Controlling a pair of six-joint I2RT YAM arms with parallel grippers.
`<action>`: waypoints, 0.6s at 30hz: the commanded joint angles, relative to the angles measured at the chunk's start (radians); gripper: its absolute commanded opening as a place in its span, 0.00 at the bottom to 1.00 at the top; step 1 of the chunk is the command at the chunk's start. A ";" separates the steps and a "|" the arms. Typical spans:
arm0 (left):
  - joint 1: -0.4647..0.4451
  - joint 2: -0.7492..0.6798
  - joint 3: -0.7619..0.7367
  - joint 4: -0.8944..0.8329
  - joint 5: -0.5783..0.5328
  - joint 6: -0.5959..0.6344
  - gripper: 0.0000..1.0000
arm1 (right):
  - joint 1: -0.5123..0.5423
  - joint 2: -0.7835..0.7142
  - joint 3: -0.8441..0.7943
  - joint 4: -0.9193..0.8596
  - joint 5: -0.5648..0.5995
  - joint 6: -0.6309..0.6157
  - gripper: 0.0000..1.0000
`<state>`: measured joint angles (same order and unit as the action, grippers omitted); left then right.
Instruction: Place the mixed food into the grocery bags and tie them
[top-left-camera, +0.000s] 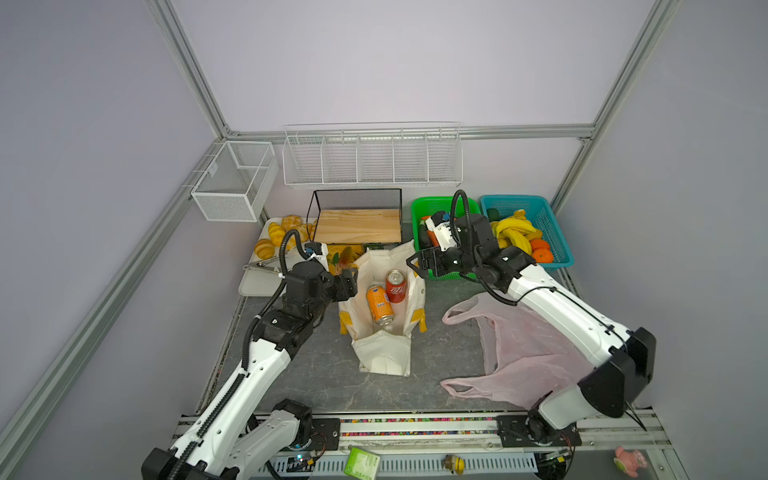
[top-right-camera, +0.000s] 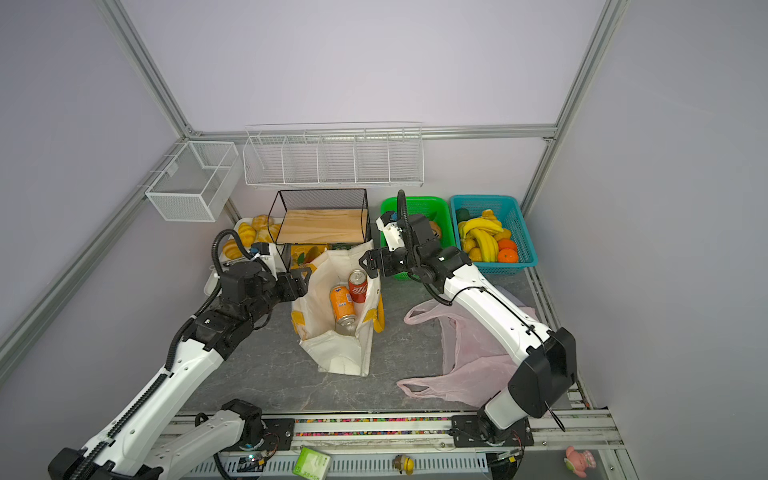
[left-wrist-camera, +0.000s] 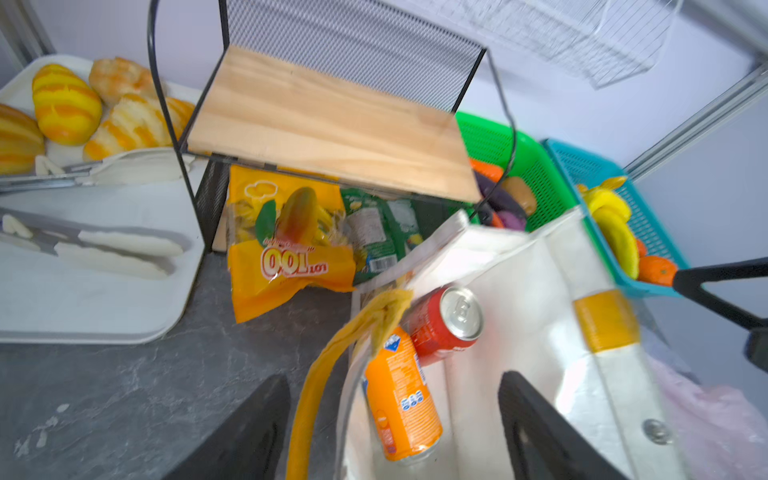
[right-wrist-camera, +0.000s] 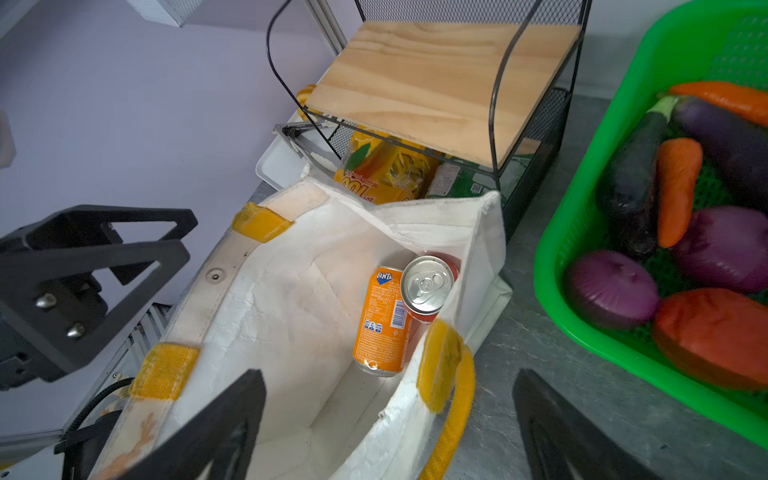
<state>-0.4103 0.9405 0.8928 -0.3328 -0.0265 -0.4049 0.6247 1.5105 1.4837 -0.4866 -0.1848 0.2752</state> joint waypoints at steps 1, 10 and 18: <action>0.006 -0.029 0.028 0.127 0.047 -0.038 0.80 | -0.032 -0.096 -0.055 -0.041 0.096 -0.064 1.00; 0.003 0.099 0.139 0.134 0.213 -0.028 0.81 | -0.233 -0.291 -0.325 -0.064 0.321 -0.048 0.93; -0.152 0.175 0.236 0.103 0.151 0.084 0.81 | -0.269 -0.319 -0.542 -0.113 0.384 0.039 0.95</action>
<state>-0.5003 1.1080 1.0649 -0.2157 0.1555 -0.3916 0.3557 1.2118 0.9970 -0.5716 0.1654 0.2684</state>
